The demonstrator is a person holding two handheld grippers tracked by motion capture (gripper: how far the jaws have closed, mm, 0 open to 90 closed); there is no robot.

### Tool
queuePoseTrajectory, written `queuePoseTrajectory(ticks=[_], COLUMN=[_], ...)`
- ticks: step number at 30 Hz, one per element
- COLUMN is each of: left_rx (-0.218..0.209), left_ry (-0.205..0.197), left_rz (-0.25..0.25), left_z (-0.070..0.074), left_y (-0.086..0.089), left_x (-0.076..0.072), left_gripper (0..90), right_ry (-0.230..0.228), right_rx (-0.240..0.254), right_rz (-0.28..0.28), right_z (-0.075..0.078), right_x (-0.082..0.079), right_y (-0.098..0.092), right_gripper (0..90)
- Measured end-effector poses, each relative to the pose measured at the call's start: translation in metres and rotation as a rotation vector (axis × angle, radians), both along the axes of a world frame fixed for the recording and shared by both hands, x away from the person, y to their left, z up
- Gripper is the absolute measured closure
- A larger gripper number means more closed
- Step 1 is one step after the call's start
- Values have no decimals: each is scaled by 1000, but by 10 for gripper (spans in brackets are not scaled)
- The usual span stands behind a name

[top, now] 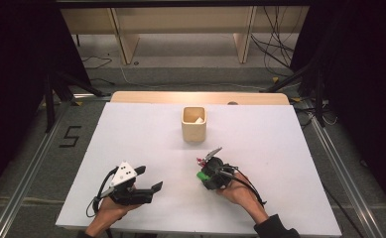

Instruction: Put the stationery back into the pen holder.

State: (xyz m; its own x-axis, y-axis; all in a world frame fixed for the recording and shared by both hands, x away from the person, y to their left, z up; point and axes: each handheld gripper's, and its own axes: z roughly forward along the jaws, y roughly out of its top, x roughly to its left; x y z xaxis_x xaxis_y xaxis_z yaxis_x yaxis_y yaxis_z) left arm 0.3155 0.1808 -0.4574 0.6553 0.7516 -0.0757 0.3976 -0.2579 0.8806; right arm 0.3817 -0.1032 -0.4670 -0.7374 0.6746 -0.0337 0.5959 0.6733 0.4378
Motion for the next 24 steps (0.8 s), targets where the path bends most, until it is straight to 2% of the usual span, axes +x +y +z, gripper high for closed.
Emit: queuePoseTrajectory(ticks=[6,13,20,24], left_rx=[-2,0,-4,-10], left_ry=[-2,-1,-1,3], left_rz=[1,2,3,6], left_z=[0,0,1,0], left_y=[1,0,1,1], left_x=[0,0,0,1], left_gripper=[180,179,179,179], right_ry=[2,4,12,-20], right_rx=[22,84,200,284], right_rz=[6,12,4,7], right_z=[2,8,16,25], right_x=[0,0,1,1], right_y=[-1,-7,-17,-21], right_gripper=[673,674,674,674])
